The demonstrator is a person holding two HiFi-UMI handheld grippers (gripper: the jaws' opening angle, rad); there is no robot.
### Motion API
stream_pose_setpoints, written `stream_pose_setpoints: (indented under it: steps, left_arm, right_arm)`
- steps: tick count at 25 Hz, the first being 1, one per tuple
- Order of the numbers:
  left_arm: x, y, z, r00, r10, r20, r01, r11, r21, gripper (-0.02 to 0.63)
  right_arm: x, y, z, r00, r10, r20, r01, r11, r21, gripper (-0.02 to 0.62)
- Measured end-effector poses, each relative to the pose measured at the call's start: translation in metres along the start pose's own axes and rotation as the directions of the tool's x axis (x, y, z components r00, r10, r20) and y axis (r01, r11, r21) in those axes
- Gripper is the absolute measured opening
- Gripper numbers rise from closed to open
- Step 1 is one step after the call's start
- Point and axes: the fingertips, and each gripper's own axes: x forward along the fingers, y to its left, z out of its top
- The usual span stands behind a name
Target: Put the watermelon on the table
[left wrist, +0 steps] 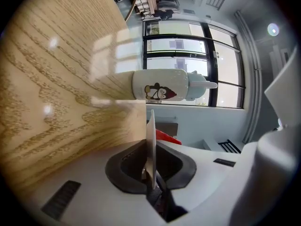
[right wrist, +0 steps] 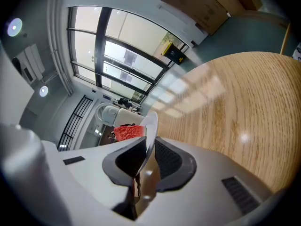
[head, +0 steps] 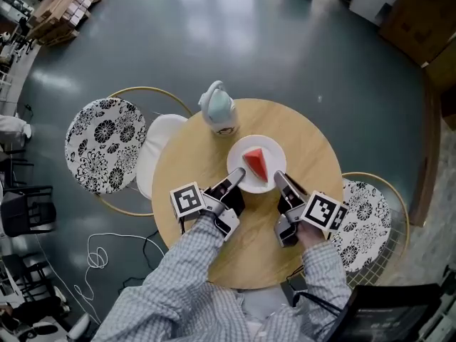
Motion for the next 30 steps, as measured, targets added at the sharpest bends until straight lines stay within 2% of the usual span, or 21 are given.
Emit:
stream_pose_setpoints:
  steps: [5,10,19,25,30]
  left_arm:
    - [0.010,0.009,0.010,1.000,0.015,0.027,-0.015,1.000,-0.011,0.034]
    - [0.020,0.016,0.013,0.999,0.032,0.035,-0.032,0.999,0.000,0.034]
    - [0.033,0.020,0.022,0.997,0.057,0.044,-0.056,0.998,-0.016,0.034]
    - [0.037,0.028,0.024,0.990,0.136,0.043,-0.136,0.991,0.001,0.034]
    - [0.044,0.028,0.027,0.985,0.161,0.056,-0.161,0.987,0.000,0.034]
  right_arm:
    - [0.014,-0.008,0.009,0.999,-0.024,-0.021,0.024,1.000,-0.017,0.058]
    - [0.022,-0.019,0.014,0.995,-0.088,-0.042,0.085,0.994,-0.067,0.058]
    - [0.032,-0.026,0.024,0.993,-0.110,-0.035,0.109,0.993,-0.035,0.058]
    - [0.031,-0.031,0.027,0.992,-0.119,-0.035,0.120,0.993,0.002,0.058]
    - [0.031,-0.032,0.027,0.993,-0.115,-0.038,0.116,0.993,0.012,0.058]
